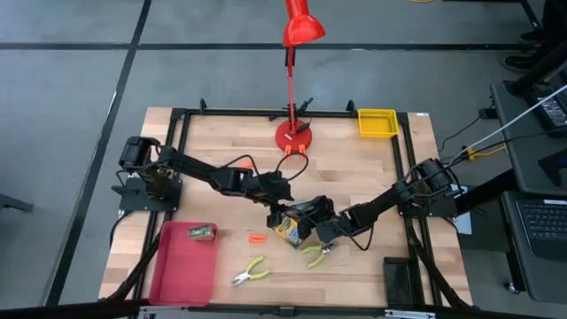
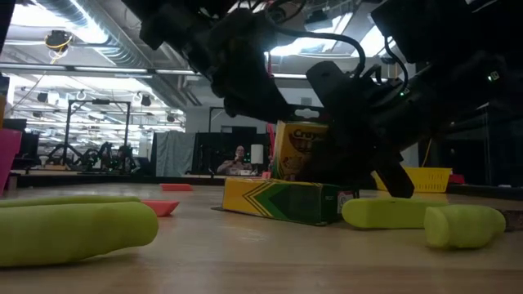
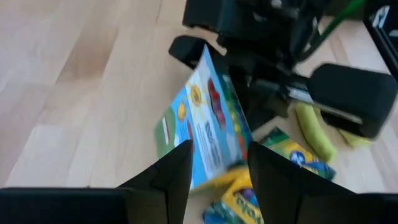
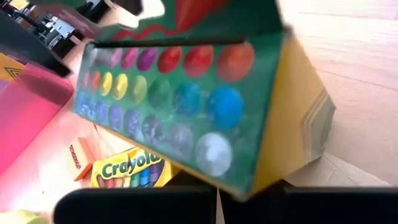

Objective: Pick & Place School Supplies
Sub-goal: Put the yellow crayon box into the red bin

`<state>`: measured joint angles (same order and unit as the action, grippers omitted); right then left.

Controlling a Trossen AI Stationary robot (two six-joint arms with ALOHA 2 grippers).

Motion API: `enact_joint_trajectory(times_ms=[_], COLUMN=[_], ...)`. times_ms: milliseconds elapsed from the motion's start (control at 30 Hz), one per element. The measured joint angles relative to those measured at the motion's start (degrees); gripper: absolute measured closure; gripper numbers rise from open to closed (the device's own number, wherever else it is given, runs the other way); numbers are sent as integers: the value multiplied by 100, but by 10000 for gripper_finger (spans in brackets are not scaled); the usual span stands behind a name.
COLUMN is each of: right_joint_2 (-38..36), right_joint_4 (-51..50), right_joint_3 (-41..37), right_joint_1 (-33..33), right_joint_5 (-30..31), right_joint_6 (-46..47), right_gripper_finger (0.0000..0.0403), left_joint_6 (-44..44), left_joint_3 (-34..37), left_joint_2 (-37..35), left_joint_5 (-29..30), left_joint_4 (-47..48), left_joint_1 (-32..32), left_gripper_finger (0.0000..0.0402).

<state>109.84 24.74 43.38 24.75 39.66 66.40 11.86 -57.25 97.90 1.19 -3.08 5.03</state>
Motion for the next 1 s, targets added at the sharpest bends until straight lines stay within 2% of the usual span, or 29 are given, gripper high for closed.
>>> enact_joint_trajectory(times_ms=[133,267,567,767,933,1000], right_joint_2=[-2,-2,-2,-2,-152,-233], right_joint_4=[57,79,80,225,276,251], right_joint_3=[0,0,0,0,0,0], right_joint_1=[0,0,0,28,143,199], right_joint_5=[2,22,35,64,233,297], right_joint_6=[-49,-86,-89,-92,-89,-89], right_gripper_finger=[403,403,403,403,403,403], left_joint_6=[0,88,294,345,210,124], left_joint_3=[-2,-2,-2,0,0,2], left_joint_2=[-4,-4,-12,-77,-407,-606], left_joint_5=[79,58,-291,-357,-349,-519], left_joint_4=[-15,-11,104,42,105,298], left_joint_1=[-63,-174,-483,-821,-1204,-1370], left_gripper_finger=[256,279,390,397,398,398])
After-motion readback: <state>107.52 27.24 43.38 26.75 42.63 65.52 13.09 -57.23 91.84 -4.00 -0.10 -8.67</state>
